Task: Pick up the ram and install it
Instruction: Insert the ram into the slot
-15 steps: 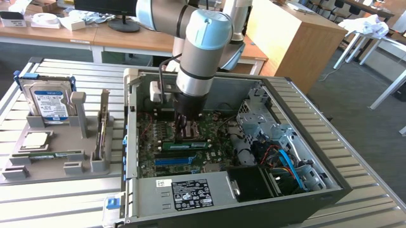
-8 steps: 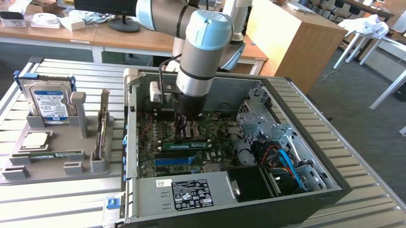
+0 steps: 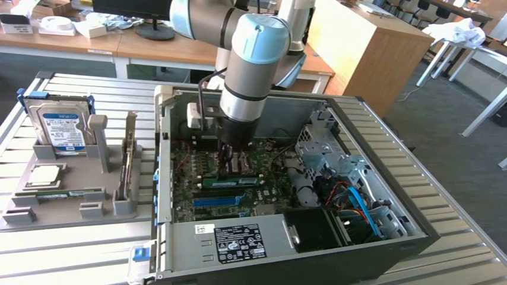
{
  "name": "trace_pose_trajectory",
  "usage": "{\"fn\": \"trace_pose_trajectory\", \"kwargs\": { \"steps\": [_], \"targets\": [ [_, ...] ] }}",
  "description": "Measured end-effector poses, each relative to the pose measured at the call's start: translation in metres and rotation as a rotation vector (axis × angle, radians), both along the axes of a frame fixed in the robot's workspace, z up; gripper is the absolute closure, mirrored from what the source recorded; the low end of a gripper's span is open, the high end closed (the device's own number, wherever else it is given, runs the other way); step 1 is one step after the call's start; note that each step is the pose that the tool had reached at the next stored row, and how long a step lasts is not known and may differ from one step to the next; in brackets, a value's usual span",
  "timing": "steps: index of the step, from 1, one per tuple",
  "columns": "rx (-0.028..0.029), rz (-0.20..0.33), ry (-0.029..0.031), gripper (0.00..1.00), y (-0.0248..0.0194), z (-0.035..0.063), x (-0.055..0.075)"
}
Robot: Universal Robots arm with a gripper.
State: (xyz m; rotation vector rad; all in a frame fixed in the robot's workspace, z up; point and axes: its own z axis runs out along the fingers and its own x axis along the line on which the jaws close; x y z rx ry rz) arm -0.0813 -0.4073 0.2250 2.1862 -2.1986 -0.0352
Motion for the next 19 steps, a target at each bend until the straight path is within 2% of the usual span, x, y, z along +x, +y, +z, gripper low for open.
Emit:
{"fn": "trace_pose_trajectory", "kwargs": {
  "steps": [19],
  "targets": [
    [0.0,0.0,-0.0004,0.9,-0.0002,-0.0028,0.0]
  ]
}}
